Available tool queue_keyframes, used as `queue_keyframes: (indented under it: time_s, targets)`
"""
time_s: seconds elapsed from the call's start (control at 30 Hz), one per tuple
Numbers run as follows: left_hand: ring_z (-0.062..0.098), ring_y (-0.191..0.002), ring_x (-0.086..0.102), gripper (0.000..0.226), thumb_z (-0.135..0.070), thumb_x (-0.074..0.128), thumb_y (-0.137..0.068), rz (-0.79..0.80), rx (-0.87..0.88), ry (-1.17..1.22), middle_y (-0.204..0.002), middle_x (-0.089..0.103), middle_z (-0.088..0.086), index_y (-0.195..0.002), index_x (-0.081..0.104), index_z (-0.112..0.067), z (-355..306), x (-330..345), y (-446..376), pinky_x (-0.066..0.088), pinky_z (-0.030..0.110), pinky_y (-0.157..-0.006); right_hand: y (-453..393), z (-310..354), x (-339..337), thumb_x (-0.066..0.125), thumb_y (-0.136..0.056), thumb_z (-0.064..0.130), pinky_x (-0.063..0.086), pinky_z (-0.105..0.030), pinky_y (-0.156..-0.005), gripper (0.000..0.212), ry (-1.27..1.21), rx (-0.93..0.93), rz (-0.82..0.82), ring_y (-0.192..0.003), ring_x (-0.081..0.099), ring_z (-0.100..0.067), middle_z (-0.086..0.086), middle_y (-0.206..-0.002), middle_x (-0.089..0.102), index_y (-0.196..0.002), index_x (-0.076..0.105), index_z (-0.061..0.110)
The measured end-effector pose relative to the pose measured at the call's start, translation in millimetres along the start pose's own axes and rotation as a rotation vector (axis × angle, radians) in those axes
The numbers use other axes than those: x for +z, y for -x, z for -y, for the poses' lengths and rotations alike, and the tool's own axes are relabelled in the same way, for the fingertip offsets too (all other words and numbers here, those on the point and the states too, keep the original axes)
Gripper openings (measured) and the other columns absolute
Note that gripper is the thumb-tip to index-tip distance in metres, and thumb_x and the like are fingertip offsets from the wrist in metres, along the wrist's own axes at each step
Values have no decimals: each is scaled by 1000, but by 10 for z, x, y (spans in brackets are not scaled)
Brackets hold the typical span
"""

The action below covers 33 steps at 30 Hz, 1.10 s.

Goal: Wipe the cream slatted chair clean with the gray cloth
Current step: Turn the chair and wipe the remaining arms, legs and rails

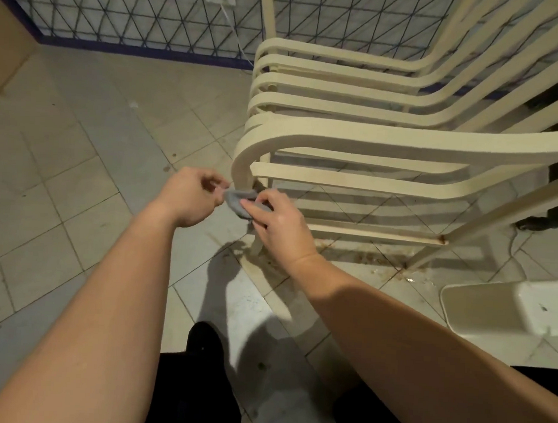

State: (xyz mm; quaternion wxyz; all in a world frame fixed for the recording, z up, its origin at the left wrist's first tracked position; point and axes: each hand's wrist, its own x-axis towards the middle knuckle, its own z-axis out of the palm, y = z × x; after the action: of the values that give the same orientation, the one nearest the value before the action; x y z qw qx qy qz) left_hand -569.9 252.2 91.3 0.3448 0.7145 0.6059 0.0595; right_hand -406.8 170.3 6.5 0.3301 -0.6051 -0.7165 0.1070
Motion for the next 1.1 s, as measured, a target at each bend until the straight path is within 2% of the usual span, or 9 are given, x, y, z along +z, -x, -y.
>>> queue_keyframes:
  time_s: [0.07, 0.17, 0.33, 0.43, 0.57, 0.7, 0.87, 1.0, 1.1]
  targets:
    - [24, -72, 67, 13, -13, 63, -96, 197, -203, -6, -98, 70, 12, -108, 65, -8, 75, 49, 25, 53, 30, -63, 165, -150, 23, 72, -84, 3, 55, -36, -84, 30, -46, 152, 112, -92, 59, -20, -6, -104, 59, -111, 76, 15]
    - [24, -68, 69, 13, -19, 59, -100, 518, -342, -122, -98, 71, 8, -106, 63, -8, 85, 167, 61, 59, 31, -57, 502, -375, -193, 62, -91, 2, 40, -6, -88, 35, -163, 461, 165, -93, 53, 1, 3, -104, 54, -123, 70, 13]
    - [23, -88, 71, 19, -22, 56, -102, 984, -207, -211, -109, 70, 2, -119, 64, -15, -244, 705, 221, 61, 35, -73, 948, -844, -659, 49, -96, 2, 33, 5, -71, 43, -195, 661, 171, -97, 54, -10, -9, -111, 51, -136, 59, 14]
    - [21, -116, 62, 39, -29, 54, -102, 784, 148, -295, -130, 63, -1, -139, 56, -19, -598, 1238, 320, 50, 30, -95, 1165, -1113, -869, 46, -95, 3, 32, 2, -75, 33, -118, 681, 131, -93, 44, 9, -12, -106, 54, -119, 67, 14]
    - [28, -147, 31, 65, -28, 53, -99, 342, 344, -350, -161, 31, 6, -158, 28, -18, -953, 1687, 202, 27, 35, -121, 1207, -1327, -1147, 44, -96, 3, 28, -3, -88, 32, -88, 714, 29, -103, 41, -8, -6, -116, 46, -120, 63, 13]
    - [36, -153, 13, 75, -20, 51, -98, 384, 194, -649, -166, 15, 15, -160, 10, -9, -930, 1913, -13, 21, 44, -124, 999, -1564, -1214, 46, -96, 10, 23, -15, -96, 35, 53, 611, 13, -114, 38, -15, -6, -125, 49, -127, 61, 17]
    - [38, -153, 11, 91, -30, 61, -91, 410, 133, -720, -167, 13, 13, -160, 6, -8, -952, 1991, -6, 28, 46, -121, 753, -1702, -933, 42, -99, 23, 35, -41, -102, 34, 319, 580, 272, -117, 49, -30, -3, -124, 65, -127, 61, 27]
    - [35, -155, 1, 98, -34, 60, -88, 444, 99, -714, -169, 0, 10, -161, -1, -11, -1007, 1983, -6, 21, 45, -124, 795, -1684, -738, 48, -90, 8, 46, -38, -98, 43, 216, 528, 381, -116, 59, -29, -5, -125, 68, -127, 64, 24]
    - [33, -155, 0, 99, -34, 59, -86, 462, 93, -718, -169, -3, 8, -161, -2, -13, -1017, 1961, -26, 20, 44, -124, 868, -1648, -753, 54, -85, -5, 35, -33, -114, 63, 190, 334, 470, -134, 46, -24, -2, -146, 53, -141, 54, 22]
